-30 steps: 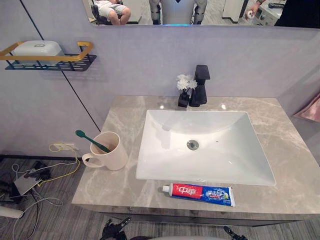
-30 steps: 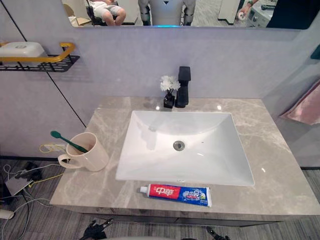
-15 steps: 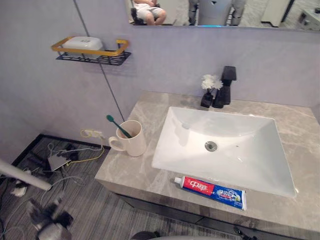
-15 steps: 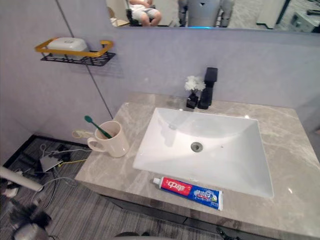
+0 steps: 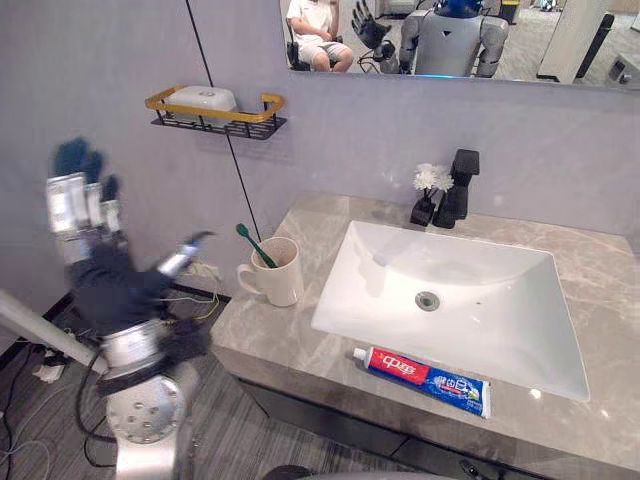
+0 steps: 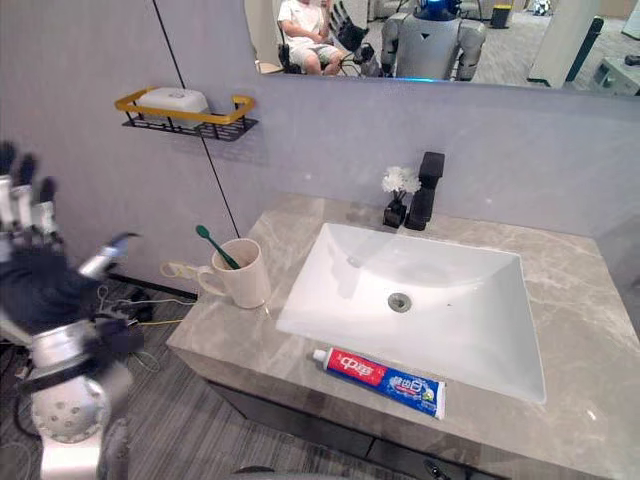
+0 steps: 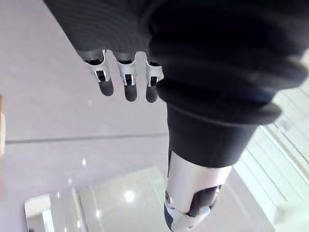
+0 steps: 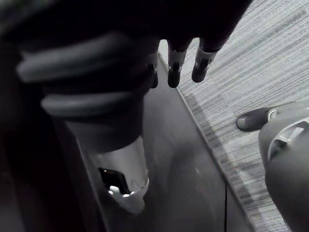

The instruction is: Organize washtable

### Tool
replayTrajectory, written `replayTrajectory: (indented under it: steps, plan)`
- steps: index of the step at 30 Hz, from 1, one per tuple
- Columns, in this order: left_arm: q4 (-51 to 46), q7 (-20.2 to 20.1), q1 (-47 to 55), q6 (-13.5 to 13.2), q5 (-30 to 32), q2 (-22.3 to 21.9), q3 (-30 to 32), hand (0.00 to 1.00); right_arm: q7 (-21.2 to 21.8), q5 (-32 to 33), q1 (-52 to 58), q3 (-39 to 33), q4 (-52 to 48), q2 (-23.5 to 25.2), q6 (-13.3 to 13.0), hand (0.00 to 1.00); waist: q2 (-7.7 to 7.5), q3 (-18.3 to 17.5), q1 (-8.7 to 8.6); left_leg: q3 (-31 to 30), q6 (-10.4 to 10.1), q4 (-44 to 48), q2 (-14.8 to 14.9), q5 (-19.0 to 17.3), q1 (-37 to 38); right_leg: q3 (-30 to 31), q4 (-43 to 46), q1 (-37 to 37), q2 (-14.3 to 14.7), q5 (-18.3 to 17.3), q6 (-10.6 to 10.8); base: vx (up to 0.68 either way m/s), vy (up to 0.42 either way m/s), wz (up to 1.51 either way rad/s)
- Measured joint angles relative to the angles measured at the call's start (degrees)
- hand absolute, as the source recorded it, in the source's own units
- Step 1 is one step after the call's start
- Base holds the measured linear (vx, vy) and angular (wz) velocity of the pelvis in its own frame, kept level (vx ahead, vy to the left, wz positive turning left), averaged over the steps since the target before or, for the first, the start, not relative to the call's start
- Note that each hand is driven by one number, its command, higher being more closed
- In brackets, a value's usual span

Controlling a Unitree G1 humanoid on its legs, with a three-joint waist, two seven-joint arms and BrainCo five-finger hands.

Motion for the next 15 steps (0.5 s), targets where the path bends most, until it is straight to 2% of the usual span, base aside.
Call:
replayTrajectory:
  steps: [1, 5, 7, 10, 15]
  plan:
    - [0.0, -1.2, -0.4, -0.3, 0.2, 1.6, -4.8, 0.0, 0.2, 0.0, -0.1, 0.3, 0.6, -0.2, -0.3, 0.0, 0.11, -0.1, -0.16, 0.0, 0.0, 0.0, 0.0, 0.0, 0.0, 0.1, -0.2, 0.0, 0.1, 0.2, -0.1, 0.0, 0.0, 0.0]
    - [2.6, -4.7, -2.8, -1.0, 4.2, 6.5, -15.4, 0.0, 1.1, -0.3, -0.5, 2.8, 2.3, -1.0, -0.5, 0.0, -0.28, -0.4, -1.19, 0.4, -0.1, -0.6, 0.4, 0.2, 0.0, 0.5, -0.7, -0.2, 0.5, 0.4, -0.2, 0.0, -0.009, -0.05]
    - [8.5, -7.8, -6.2, -0.9, 7.7, 8.6, -22.8, 0.0, 1.1, -0.9, -0.5, 4.6, 3.0, -1.5, -0.5, 0.0, 0.12, -1.0, -1.27, 1.2, -0.2, -1.6, 0.6, 0.6, 0.2, 1.2, -0.6, -1.0, 0.5, 0.4, -0.2, 0.01, -0.005, -0.15]
    - [13.9, -11.3, -8.9, -0.7, 10.8, 9.9, -26.8, 0.0, 1.1, -1.3, -0.7, 4.6, 3.6, -2.0, -0.5, 0.0, 0.53, -1.4, -1.56, 2.0, -0.5, -2.8, 0.8, 1.1, 0.4, 2.1, -0.5, -1.8, 0.6, 0.5, -0.3, 0.02, 0.0, -0.17]
    - [17.5, -13.3, -10.6, -0.6, 13.0, 11.1, -29.4, 0.0, 1.0, -1.3, 0.1, 4.6, 3.9, -2.4, -0.5, 0.0, 0.19, -1.5, -1.6, 2.7, -0.8, -2.9, 0.9, 1.3, 0.8, 3.4, -0.6, -1.9, 0.7, 0.5, -0.3, 0.02, -0.007, -0.09]
